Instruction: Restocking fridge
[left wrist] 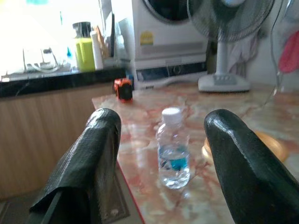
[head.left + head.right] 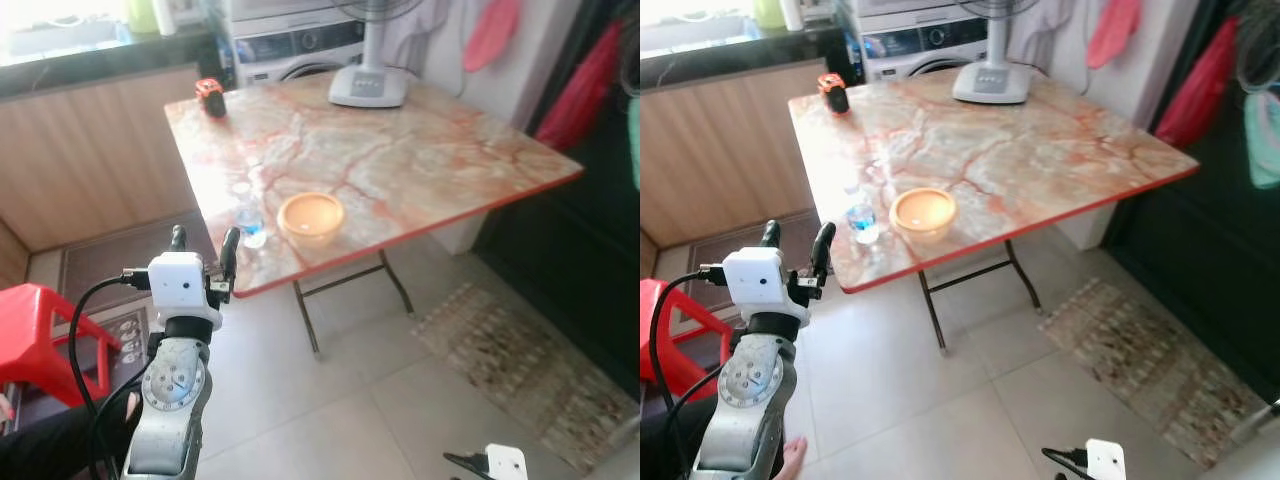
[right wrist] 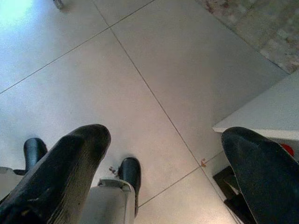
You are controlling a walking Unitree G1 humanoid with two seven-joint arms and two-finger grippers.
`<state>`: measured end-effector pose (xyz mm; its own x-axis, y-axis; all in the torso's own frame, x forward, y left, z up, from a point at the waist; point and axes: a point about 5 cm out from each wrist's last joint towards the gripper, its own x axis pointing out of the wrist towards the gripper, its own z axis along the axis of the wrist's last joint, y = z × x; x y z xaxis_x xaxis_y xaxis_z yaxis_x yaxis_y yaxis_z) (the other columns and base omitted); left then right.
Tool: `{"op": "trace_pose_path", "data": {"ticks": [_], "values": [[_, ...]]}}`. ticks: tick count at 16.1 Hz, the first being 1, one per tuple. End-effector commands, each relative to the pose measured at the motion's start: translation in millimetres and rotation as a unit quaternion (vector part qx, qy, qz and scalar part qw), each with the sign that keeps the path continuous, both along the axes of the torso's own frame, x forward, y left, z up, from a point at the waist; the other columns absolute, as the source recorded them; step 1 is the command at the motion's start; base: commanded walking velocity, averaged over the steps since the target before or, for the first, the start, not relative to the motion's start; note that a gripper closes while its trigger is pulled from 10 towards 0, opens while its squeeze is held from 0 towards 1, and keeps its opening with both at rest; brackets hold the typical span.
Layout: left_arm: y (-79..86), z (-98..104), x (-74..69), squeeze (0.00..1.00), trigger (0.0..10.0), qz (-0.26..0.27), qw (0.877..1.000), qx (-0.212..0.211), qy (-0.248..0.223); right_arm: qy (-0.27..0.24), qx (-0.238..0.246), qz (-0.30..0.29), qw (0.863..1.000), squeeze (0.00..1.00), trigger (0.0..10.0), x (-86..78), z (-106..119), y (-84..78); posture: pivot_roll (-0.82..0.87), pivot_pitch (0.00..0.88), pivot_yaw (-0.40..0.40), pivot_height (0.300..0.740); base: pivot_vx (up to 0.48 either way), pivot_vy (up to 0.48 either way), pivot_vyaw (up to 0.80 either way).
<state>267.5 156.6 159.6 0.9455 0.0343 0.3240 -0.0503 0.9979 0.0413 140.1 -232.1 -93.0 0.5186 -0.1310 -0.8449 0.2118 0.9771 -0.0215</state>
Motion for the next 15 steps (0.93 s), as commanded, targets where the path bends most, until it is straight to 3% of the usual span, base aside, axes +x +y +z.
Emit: {"op": "trace_pose_path", "data": {"ticks": [1, 3, 5, 14, 15], "values": [[0.9, 8.6, 1.1, 0.0, 10.0, -0.001, 1.0, -0.003, -0.008, -0.004, 0.001, 0.004, 1.0, 0.0, 10.0, 2.1, 0.7, 0.6, -0.03, 0.013, 0.033, 0.74, 0.262, 0.0, 0.0], [-1.6, 12.4, 3.4, 0.0, 10.0, -0.008, 1.0, -0.001, -0.011, -0.007, -0.004, 0.011, 1.0, 0.0, 10.0, 3.5, 1.3, 0.9, -0.03, 0.018, 0.035, 0.74, 0.263, 0.0, 0.68], [-3.0, 17.0, 5.7, 0.0, 10.0, -0.01, 1.0, -0.001, -0.016, -0.011, 0.01, -0.007, 1.0, 0.0, 10.0, 3.9, 1.0, 2.6, -0.03, 0.021, 0.035, 0.74, 0.259, 0.0, 0.0], [-5.7, 22.0, 7.3, 0.0, 10.0, -0.017, 1.0, -0.003, -0.016, -0.014, 0.009, 0.016, 1.0, 0.0, 10.0, 8.4, 2.3, 4.8, -0.02, 0.027, 0.039, 0.74, 0.261, 0.0, 0.0], [-6.6, 22.8, 7.2, 0.0, 10.0, -0.018, 1.0, -0.004, -0.017, -0.015, 0.004, 0.018, 1.0, 0.0, 10.0, 8.7, 2.6, 4.3, -0.02, 0.027, 0.039, 0.74, 0.259, 0.0, 0.8]]}}
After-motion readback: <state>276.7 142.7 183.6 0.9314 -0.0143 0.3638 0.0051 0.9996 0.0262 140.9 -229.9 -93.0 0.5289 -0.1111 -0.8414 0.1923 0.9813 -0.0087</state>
